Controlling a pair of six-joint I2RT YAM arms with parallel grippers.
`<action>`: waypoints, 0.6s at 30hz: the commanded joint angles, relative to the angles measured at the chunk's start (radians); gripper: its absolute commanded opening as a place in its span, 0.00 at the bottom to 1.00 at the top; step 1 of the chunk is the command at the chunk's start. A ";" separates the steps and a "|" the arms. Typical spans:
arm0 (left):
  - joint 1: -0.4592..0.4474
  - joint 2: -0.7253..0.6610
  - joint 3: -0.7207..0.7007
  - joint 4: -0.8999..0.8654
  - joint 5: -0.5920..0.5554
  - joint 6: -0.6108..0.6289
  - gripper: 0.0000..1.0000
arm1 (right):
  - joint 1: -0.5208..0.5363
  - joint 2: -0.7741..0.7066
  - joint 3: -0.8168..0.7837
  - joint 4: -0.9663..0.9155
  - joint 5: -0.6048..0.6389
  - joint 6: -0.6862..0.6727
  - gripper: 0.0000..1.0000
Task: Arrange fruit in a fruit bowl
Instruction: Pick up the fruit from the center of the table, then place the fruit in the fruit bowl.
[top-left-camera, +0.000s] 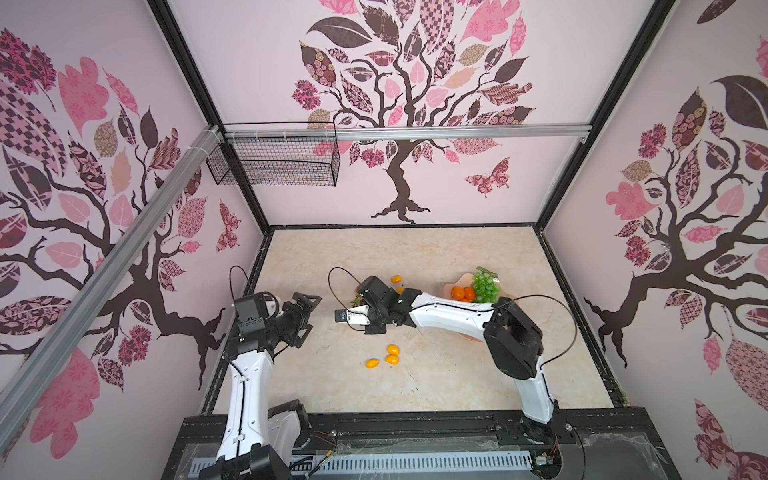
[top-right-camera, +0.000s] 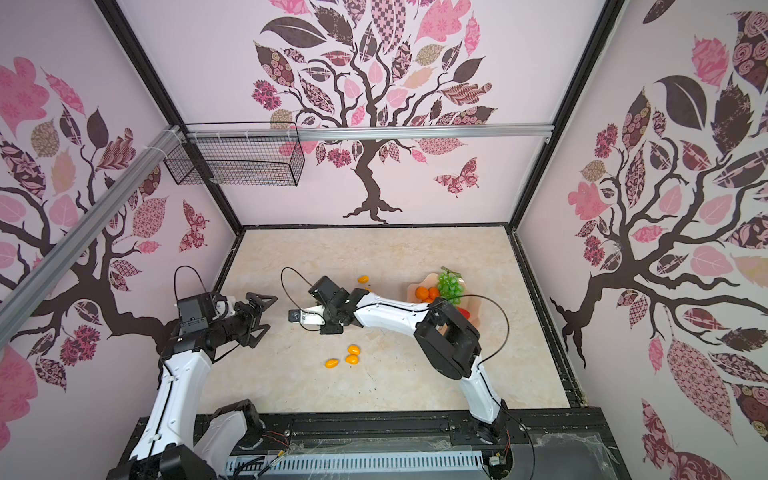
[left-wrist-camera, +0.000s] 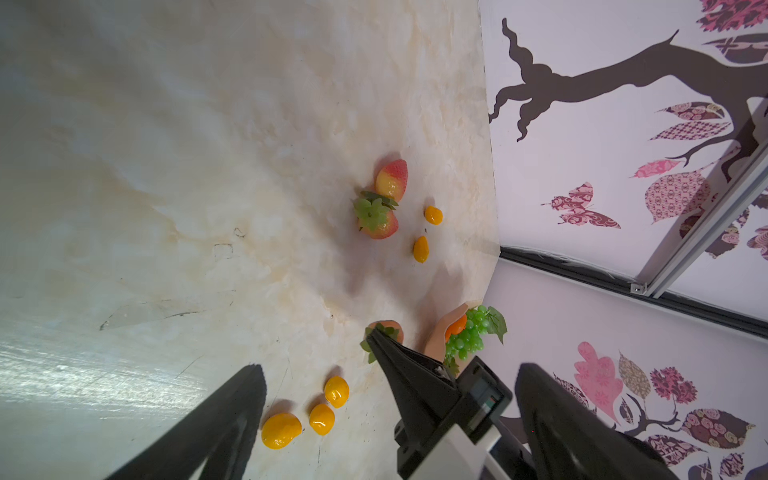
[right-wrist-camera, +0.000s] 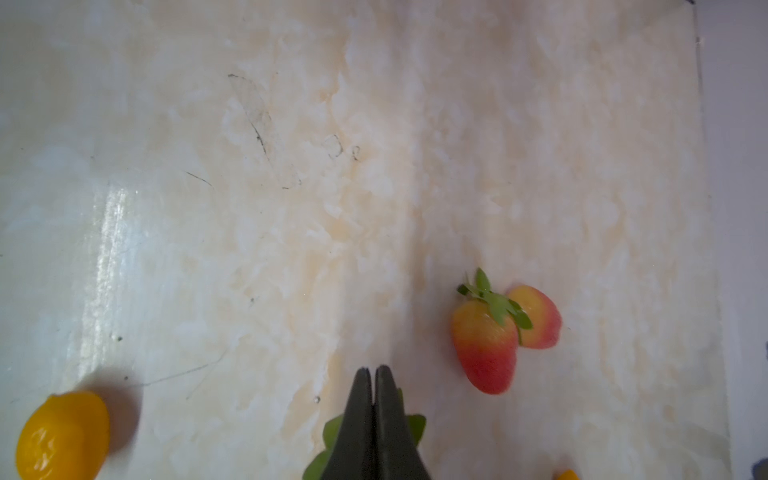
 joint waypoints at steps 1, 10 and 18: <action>-0.055 -0.005 0.045 0.063 -0.028 -0.015 0.98 | -0.033 -0.145 -0.069 0.013 -0.022 -0.012 0.00; -0.374 0.052 0.080 0.171 -0.166 -0.074 0.98 | -0.134 -0.433 -0.274 -0.093 -0.027 -0.149 0.00; -0.660 0.166 0.141 0.265 -0.281 -0.109 0.98 | -0.329 -0.667 -0.415 -0.217 -0.066 -0.218 0.00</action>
